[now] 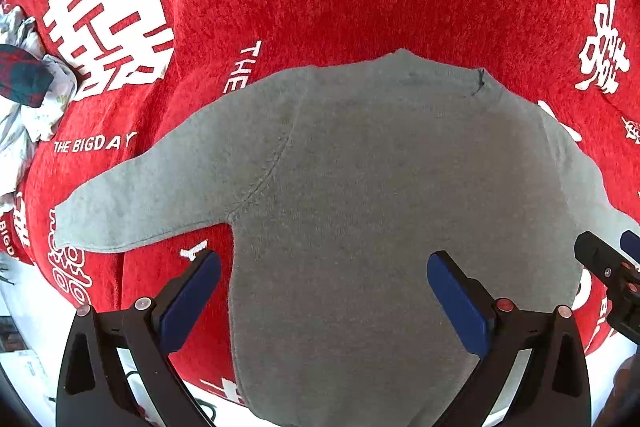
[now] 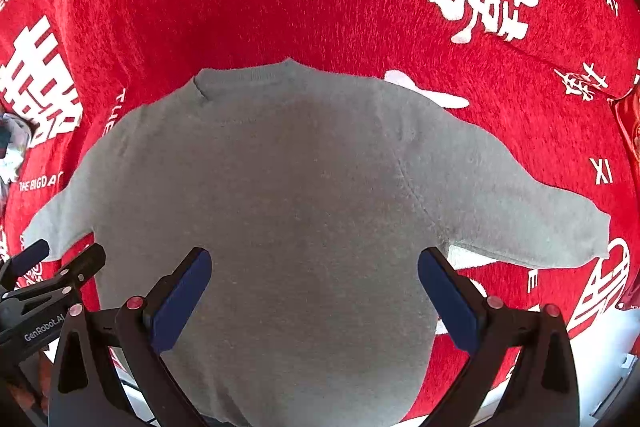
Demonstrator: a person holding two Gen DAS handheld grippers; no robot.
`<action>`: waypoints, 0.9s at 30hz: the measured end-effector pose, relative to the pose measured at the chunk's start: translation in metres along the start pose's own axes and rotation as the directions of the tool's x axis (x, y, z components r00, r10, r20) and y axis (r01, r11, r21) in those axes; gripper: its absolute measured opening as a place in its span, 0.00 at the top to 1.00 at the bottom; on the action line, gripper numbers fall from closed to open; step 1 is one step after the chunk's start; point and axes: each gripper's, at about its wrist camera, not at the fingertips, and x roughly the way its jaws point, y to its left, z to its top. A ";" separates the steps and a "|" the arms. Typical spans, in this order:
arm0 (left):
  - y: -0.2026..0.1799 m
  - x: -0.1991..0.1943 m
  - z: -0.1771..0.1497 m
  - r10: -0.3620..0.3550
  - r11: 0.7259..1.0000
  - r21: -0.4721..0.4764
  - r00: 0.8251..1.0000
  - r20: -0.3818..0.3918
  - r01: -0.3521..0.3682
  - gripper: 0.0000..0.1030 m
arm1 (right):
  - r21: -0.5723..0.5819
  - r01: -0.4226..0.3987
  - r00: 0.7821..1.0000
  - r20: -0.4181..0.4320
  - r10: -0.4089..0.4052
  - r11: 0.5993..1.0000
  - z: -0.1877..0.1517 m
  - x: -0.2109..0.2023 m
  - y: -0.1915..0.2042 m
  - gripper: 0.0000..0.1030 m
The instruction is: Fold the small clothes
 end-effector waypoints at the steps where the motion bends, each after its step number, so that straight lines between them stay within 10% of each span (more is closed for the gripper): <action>1: 0.000 0.000 0.000 -0.001 1.000 0.000 1.000 -0.001 0.001 0.00 | -0.001 0.001 1.000 0.000 -0.001 1.000 0.000 0.000 0.000 0.00; 27: 0.007 0.001 -0.002 -0.029 1.000 -0.005 1.000 0.002 0.029 0.00 | -0.006 0.003 1.000 -0.002 -0.003 1.000 -0.001 0.000 0.008 0.00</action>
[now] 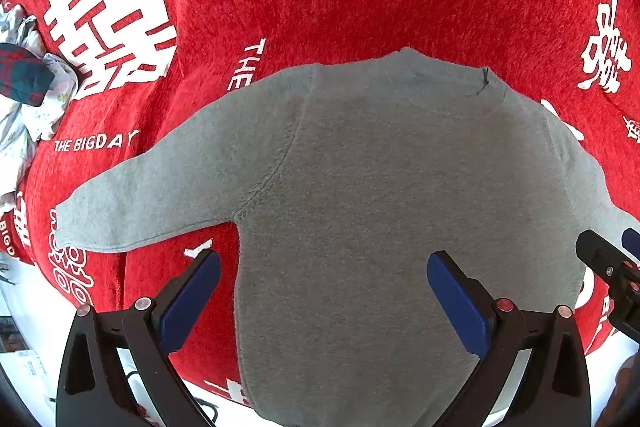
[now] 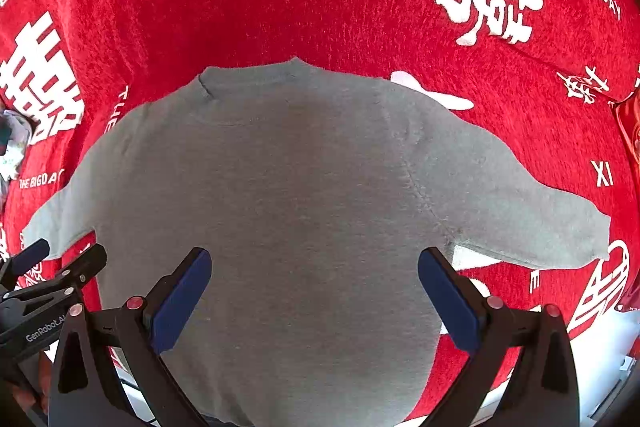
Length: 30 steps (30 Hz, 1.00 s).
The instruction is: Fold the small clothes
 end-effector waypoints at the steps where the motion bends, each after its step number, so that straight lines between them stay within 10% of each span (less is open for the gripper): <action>1: 0.000 0.000 0.000 0.000 1.000 0.000 1.000 0.000 0.000 0.00 | 0.000 0.001 1.000 -0.001 -0.001 1.000 0.000 0.000 0.000 0.00; 30: 0.012 0.006 -0.009 0.005 1.000 0.023 1.000 -0.029 -0.004 0.00 | 0.055 0.002 1.000 -0.005 -0.001 0.998 -0.015 0.003 -0.006 0.00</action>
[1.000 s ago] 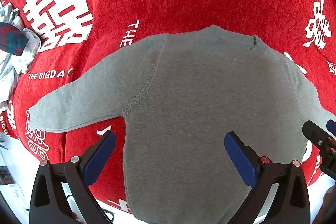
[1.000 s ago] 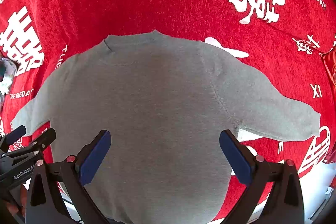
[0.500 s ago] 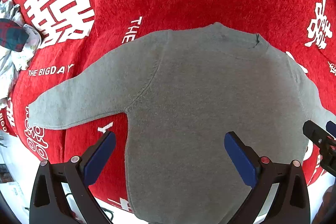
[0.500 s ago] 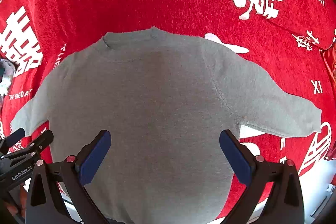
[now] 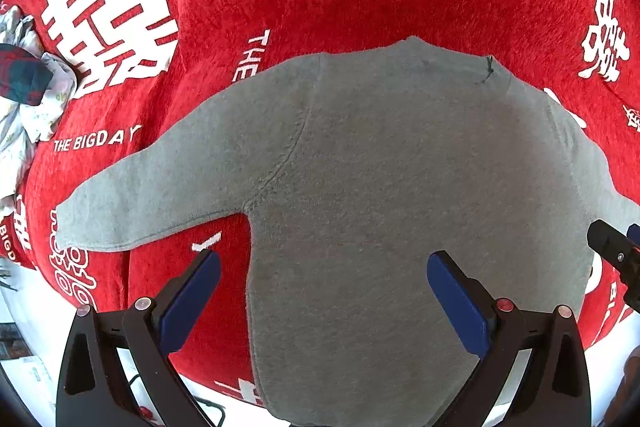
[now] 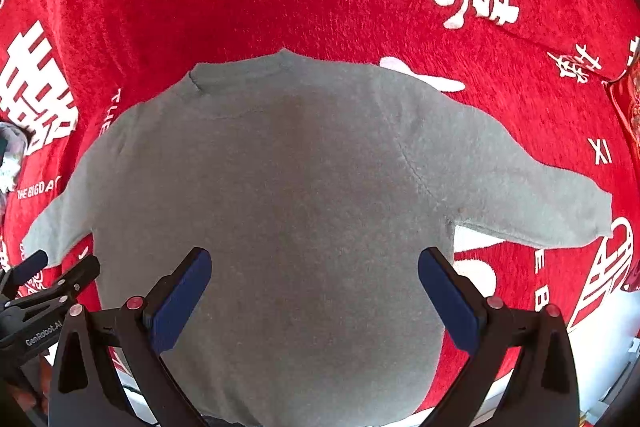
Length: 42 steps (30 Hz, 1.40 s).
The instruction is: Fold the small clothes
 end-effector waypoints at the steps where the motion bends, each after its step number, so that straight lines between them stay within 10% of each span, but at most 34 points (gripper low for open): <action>1: 0.001 0.001 -0.001 -0.008 1.000 0.000 1.000 -0.001 0.008 0.00 | 0.003 0.000 1.000 0.000 0.000 1.000 -0.001 0.000 0.000 0.00; 32: 0.060 0.025 -0.012 -0.030 0.995 -0.099 0.999 -0.019 0.028 0.00 | -0.116 -0.058 0.998 -0.003 0.058 0.992 -0.013 0.005 0.077 0.00; 42: 0.131 0.046 -0.020 -0.090 0.966 -0.239 0.995 0.037 0.096 0.00 | -0.243 -0.141 0.990 -0.059 0.131 0.960 -0.021 0.016 0.137 0.00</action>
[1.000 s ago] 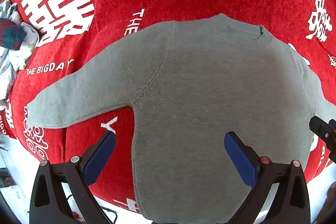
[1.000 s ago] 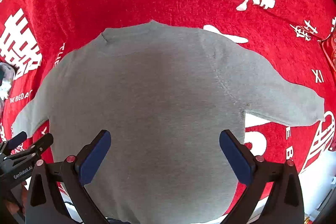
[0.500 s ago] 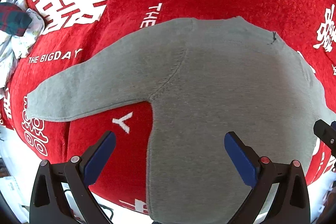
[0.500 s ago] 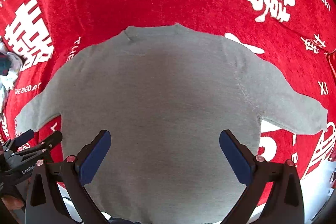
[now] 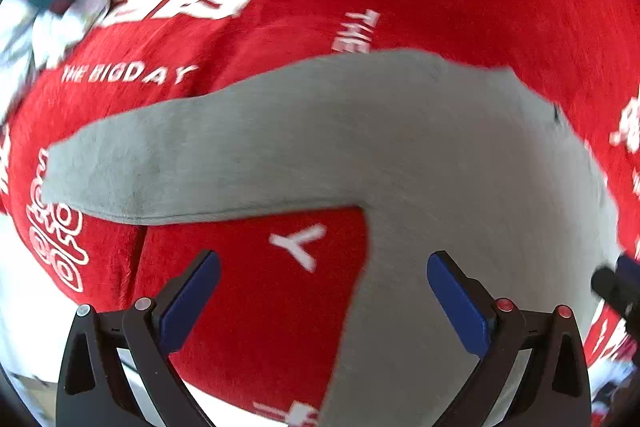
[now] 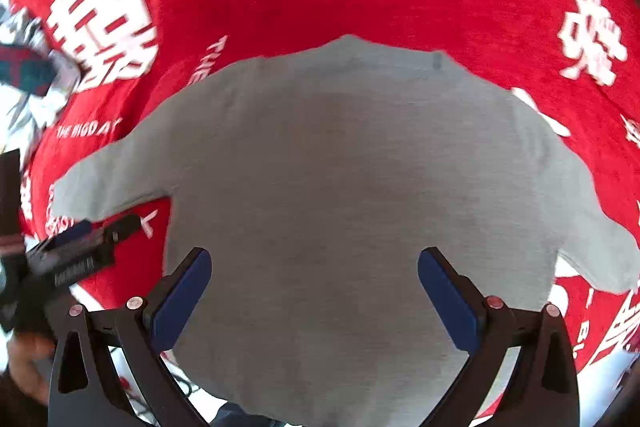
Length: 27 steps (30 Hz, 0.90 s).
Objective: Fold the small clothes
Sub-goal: 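Grasp the sleeve with the left tool and fold it across the body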
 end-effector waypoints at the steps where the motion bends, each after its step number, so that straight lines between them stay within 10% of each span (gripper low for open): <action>1: 0.014 0.004 0.001 -0.007 1.000 -0.031 1.000 0.006 0.007 0.00 | -0.014 -0.004 1.000 -0.006 0.004 1.000 0.000 0.003 0.005 0.00; 10: 0.130 0.066 -0.001 -0.110 0.940 -0.325 0.994 0.005 0.105 0.00 | -0.076 -0.029 0.997 -0.080 0.023 0.997 -0.012 0.032 0.033 0.00; 18: 0.176 0.068 0.023 -0.168 0.859 -0.451 0.965 0.200 0.243 0.00 | -0.107 -0.024 0.995 -0.095 0.014 0.994 -0.016 0.039 0.043 0.00; 21: 0.196 0.057 0.025 -0.116 0.843 -0.488 0.963 0.243 0.225 0.36 | -0.106 -0.024 0.996 -0.088 0.015 0.994 -0.016 0.039 0.044 0.00; 23: 0.210 0.058 0.026 -0.124 0.837 -0.495 0.963 0.241 0.232 0.94 | -0.100 -0.026 0.997 -0.081 0.018 0.995 -0.017 0.037 0.043 0.00; 27: 0.215 0.047 0.025 -0.181 0.841 -0.447 0.938 0.297 0.304 0.95 | -0.078 -0.034 0.998 -0.049 0.030 0.996 -0.019 0.027 0.037 0.00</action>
